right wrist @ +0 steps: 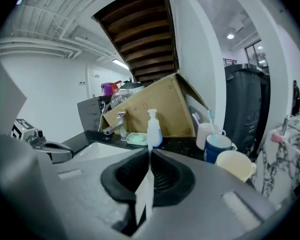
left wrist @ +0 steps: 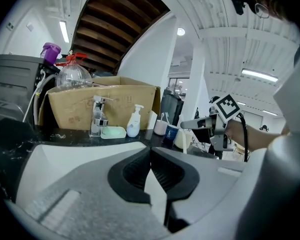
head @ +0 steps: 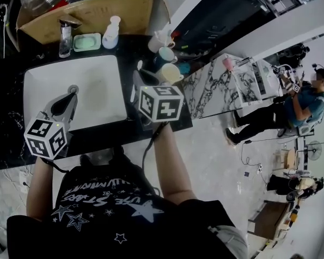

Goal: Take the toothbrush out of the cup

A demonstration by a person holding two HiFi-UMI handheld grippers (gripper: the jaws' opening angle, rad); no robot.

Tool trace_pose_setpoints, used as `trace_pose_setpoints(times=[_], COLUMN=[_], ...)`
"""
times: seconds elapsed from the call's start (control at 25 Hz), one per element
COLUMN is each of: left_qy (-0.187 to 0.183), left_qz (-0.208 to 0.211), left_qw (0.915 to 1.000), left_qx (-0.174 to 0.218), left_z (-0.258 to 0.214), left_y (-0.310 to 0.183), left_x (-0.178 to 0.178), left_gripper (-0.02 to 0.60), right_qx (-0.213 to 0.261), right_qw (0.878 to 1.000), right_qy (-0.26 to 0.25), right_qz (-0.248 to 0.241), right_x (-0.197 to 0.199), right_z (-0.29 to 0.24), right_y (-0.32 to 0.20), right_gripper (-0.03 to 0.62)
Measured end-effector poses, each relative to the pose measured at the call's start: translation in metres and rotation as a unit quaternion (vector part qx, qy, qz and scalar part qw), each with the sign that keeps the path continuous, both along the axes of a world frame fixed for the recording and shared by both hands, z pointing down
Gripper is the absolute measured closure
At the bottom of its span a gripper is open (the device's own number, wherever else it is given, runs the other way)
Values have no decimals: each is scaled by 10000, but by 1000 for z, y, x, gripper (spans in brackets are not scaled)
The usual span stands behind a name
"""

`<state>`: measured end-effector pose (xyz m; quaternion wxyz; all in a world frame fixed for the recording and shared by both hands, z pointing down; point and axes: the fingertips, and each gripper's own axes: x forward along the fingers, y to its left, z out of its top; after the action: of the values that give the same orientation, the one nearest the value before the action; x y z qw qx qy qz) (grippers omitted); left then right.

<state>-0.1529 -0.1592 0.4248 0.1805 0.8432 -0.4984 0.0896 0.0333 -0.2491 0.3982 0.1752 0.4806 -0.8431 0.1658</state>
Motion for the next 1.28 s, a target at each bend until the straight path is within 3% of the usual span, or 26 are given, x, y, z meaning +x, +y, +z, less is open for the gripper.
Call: trace_pose_setpoints(times=[0.52, 1.0, 1.28], left_qy=[4, -30, -16], left_qz=[-87, -164, -118], left_qw=[9998, 9990, 9986], left_qx=[-153, -412, -511], left_z=[13, 31, 39], left_y=[-10, -41, -48], left_x=[0, 6, 6], left_gripper=[572, 572, 572], right_qx=[-301, -1043, -1178], right_qw=[9952, 9900, 9899], right_qy=[-861, -636, -98], right_qz=[366, 701, 787], right_x=[-6, 0, -1], right_z=[46, 107, 120], right_y=[-32, -66, -69], right_gripper=[574, 566, 563])
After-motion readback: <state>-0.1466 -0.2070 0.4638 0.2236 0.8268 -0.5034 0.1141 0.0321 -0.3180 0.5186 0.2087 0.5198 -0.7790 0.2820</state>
